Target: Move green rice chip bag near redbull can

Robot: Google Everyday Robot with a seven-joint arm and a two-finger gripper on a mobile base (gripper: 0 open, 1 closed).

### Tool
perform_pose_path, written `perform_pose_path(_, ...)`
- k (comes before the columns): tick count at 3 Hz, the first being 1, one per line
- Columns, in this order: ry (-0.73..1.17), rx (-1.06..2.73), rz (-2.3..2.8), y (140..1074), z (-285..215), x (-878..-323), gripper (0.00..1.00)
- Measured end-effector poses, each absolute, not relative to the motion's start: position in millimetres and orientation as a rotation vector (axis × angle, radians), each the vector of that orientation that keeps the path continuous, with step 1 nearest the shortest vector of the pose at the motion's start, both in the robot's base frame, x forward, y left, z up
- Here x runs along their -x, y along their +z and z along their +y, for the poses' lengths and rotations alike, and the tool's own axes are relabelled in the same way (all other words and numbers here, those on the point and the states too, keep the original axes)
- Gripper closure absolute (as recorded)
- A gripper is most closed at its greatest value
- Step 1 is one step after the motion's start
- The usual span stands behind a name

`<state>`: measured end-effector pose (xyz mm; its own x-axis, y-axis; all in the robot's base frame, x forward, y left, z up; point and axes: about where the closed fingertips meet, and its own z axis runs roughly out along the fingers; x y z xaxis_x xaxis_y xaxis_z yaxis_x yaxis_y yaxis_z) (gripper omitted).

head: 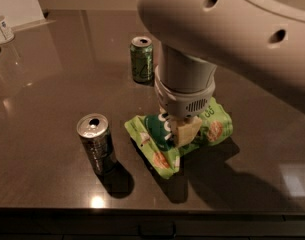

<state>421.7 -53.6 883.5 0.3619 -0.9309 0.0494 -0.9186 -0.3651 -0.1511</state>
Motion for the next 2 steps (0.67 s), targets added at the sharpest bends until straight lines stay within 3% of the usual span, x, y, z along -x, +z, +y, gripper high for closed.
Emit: perform_pose_path(2, -0.151, 2.52, 1.681, 882.4, -33.7, -421.0, 0.12)
